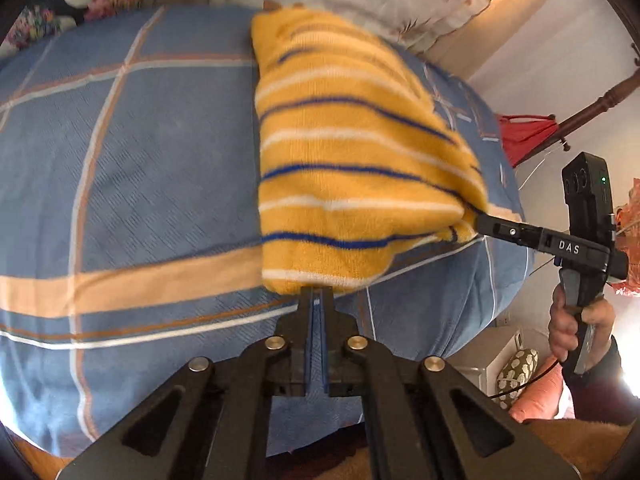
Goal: Fold small clothes
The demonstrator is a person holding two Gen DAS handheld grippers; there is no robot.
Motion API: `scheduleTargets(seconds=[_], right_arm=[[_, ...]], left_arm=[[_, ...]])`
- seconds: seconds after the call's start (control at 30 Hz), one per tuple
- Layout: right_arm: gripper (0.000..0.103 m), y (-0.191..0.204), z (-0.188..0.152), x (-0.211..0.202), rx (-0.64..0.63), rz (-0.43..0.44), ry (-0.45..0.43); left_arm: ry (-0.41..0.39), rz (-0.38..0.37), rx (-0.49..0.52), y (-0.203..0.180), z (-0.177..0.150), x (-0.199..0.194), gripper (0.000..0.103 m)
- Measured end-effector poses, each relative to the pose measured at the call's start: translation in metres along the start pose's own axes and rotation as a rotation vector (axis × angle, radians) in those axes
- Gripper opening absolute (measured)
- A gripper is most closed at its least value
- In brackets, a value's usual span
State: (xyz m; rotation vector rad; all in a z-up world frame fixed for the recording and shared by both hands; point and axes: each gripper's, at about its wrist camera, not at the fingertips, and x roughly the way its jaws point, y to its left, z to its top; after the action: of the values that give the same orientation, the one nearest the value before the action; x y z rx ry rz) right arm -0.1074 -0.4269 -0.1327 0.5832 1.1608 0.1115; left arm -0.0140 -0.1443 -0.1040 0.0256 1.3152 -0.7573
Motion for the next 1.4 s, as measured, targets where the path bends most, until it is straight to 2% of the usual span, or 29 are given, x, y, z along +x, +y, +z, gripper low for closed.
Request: scheduleTargets(seconds=[0.03,0.07,0.1,0.17,0.23,0.33,0.37,0.43,0.47,0.5,0.53,0.63,0.67,0.73,0.77,0.83,0.93,0.97,1.03,1.07,1.1,1.17,1.2,1.23,1.27,1.3,1.33,1.4], right_arm=[[0.058,-0.003,0.003,-0.005,0.01,0.004,-0.023],[0.064,-0.008,0.006,-0.009,0.028,0.017,-0.048],[0.065,-0.01,0.01,-0.009,0.049,0.022,-0.058],[0.065,-0.013,0.016,-0.003,0.092,0.036,-0.04],[0.065,-0.01,0.017,0.003,0.101,0.072,-0.028],[0.066,-0.003,0.007,0.009,0.099,0.105,-0.006],[0.07,0.003,0.002,0.013,0.096,0.107,-0.008],[0.071,0.014,-0.007,0.023,0.082,0.083,-0.009],[0.067,0.02,-0.009,0.032,0.065,0.082,0.017],[0.022,0.025,-0.009,0.039,0.043,0.084,0.048],[0.015,0.027,-0.007,0.041,0.029,0.074,0.06],[0.013,0.024,0.003,0.017,0.024,0.06,-0.011],[0.012,0.023,0.005,0.005,0.011,0.045,-0.037],[0.012,0.022,0.008,-0.009,-0.017,0.002,-0.055],[0.007,0.021,0.008,-0.013,-0.038,-0.033,-0.052],[0.005,0.02,0.005,-0.014,-0.104,-0.172,-0.025],[0.005,0.008,-0.006,-0.015,-0.123,-0.229,0.032],[0.006,0.0,-0.007,-0.019,-0.101,-0.226,0.025],[0.026,-0.013,-0.003,-0.028,-0.03,-0.183,-0.005],[0.056,-0.021,0.004,-0.032,0.027,-0.136,-0.04],[0.075,-0.026,0.011,-0.036,0.07,-0.089,-0.081],[0.078,-0.033,0.028,-0.036,0.126,0.009,-0.145],[0.078,-0.034,0.04,-0.03,0.148,0.041,-0.148],[0.078,-0.032,0.051,-0.022,0.161,0.069,-0.148],[0.078,-0.032,0.064,-0.011,0.173,0.116,-0.144],[0.078,-0.033,0.073,-0.001,0.184,0.143,-0.135],[0.078,-0.031,0.081,0.014,0.199,0.166,-0.117],[0.078,-0.03,0.095,0.038,0.222,0.216,-0.081]], left_arm=[[-0.023,0.001,0.003,0.001,0.004,-0.005,0.016],[-0.049,0.001,-0.003,0.003,0.009,-0.008,0.037],[-0.075,0.001,-0.016,0.006,0.013,-0.009,0.053],[-0.113,-0.02,-0.03,0.008,0.023,-0.009,0.057],[-0.118,-0.033,0.019,-0.001,0.03,-0.003,0.06],[-0.083,-0.018,0.052,-0.012,0.037,0.019,0.061],[-0.06,-0.009,0.047,-0.012,0.041,0.027,0.061],[-0.003,0.013,0.039,-0.013,0.048,0.04,0.042],[0.014,0.017,0.038,-0.011,0.052,0.04,0.03],[0.028,0.005,0.033,-0.008,0.056,0.039,0.026],[0.041,-0.012,0.017,-0.002,0.062,0.035,0.024],[0.066,-0.045,0.004,0.009,0.066,0.023,0.017],[0.074,-0.057,0.0,0.012,0.066,0.019,0.008],[0.079,-0.077,-0.009,0.016,0.066,0.015,0.007],[0.081,-0.074,-0.012,0.018,0.065,0.012,0.007],[0.075,-0.04,0.0,0.021,0.06,0.009,0.007],[0.058,-0.048,0.022,0.023,0.056,0.005,0.008],[0.049,-0.047,0.031,0.022,0.058,0.004,0.01],[0.018,-0.052,0.057,0.021,0.057,-0.007,0.016],[-0.005,-0.063,0.063,0.019,0.06,-0.011,0.029],[-0.029,-0.069,0.058,0.02,0.063,-0.016,0.046],[-0.091,-0.076,0.016,0.025,0.077,-0.019,0.06],[-0.116,-0.092,-0.013,0.029,0.085,-0.019,0.064],[-0.142,-0.125,-0.045,0.034,0.096,-0.015,0.068],[-0.158,-0.163,-0.071,0.041,0.105,-0.009,0.078],[-0.164,-0.204,-0.107,0.049,0.115,0.002,0.082],[-0.153,-0.23,-0.141,0.053,0.124,0.015,0.082],[-0.076,-0.272,-0.192,0.061,0.141,0.045,0.082]])
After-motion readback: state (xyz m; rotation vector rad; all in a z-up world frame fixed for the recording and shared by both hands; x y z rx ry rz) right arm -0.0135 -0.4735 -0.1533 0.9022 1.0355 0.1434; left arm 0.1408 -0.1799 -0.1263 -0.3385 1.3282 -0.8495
